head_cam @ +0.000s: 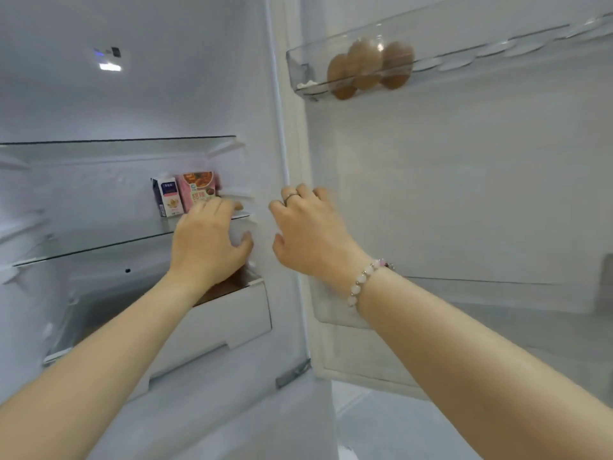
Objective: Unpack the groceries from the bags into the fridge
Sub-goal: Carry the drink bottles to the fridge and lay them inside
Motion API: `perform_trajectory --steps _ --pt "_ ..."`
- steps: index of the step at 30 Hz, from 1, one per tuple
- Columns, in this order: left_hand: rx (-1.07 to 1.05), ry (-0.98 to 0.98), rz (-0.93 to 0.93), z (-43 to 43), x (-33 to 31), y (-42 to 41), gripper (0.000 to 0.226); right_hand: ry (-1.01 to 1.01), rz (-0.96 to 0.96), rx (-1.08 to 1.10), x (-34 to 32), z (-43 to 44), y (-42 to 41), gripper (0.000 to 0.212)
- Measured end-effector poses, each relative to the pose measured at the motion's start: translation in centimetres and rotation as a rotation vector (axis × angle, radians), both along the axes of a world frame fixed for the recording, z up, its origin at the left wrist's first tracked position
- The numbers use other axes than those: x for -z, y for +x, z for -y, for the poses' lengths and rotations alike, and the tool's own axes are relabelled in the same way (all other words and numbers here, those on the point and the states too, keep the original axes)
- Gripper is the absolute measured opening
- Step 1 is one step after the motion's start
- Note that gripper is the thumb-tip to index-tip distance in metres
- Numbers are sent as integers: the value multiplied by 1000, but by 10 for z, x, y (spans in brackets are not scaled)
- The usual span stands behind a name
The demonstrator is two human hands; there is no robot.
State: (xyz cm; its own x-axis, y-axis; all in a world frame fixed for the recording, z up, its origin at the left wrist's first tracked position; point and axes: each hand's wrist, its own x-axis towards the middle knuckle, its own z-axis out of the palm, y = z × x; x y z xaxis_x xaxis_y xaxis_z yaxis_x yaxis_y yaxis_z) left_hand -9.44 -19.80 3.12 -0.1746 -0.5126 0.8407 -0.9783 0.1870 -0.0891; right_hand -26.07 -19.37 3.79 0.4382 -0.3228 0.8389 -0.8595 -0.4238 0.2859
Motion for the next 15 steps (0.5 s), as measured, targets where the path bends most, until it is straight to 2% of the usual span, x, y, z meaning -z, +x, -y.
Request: perform_trajectory --steps 4,8,12,15 --pt "222 -25 35 -33 -8 -85 54 -47 6 144 -2 -53 -88 28" --pt "382 -7 13 -66 0 -191 53 -40 14 360 -4 -109 -192 27" --pt "545 -33 39 -93 7 -301 51 39 77 650 2 -168 -303 28" --pt "708 15 41 -120 18 -386 51 176 107 854 15 -218 -376 23"
